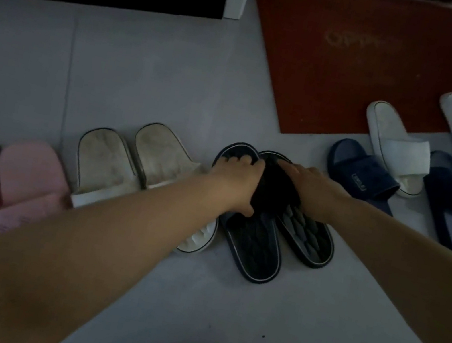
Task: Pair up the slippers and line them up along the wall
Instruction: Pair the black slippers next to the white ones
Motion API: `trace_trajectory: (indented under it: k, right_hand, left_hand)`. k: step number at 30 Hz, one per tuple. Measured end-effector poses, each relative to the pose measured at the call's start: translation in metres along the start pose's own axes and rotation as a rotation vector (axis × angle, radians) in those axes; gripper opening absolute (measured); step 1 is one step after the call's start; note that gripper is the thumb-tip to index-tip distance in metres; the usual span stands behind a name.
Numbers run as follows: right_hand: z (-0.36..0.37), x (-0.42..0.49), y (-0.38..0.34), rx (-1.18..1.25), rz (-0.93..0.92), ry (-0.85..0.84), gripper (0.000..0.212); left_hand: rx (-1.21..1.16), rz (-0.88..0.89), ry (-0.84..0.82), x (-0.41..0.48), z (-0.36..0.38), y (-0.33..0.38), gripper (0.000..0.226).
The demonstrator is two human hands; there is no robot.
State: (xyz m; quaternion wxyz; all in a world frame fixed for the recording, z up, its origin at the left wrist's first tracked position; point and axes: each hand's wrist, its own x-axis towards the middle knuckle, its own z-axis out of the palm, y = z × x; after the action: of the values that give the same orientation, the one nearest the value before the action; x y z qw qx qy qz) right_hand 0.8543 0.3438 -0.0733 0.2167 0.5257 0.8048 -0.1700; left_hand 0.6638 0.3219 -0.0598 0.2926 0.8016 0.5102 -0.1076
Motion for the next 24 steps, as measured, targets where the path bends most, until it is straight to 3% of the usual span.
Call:
trace_trajectory:
  k: [5,12,17,24]
  right_hand:
    - [-0.011,-0.005,0.041,0.033,0.190,0.029,0.066]
    - [0.001,-0.005,0.040,0.097,0.309,-0.120,0.089]
    - [0.005,-0.003,0.042,0.323,0.306,0.035,0.072]
    - [0.001,-0.008,0.045,0.736,0.203,-0.084,0.105]
  left_hand:
    - [-0.167,-0.046,0.075,0.008,0.007,-0.008,0.100]
    - [-0.378,-0.024,0.085,0.028,0.027,-0.006,0.104]
    - [-0.625,0.014,0.118,0.034,0.036,-0.007,0.111]
    - [-0.592,0.021,0.166,0.041,0.029,-0.007,0.110]
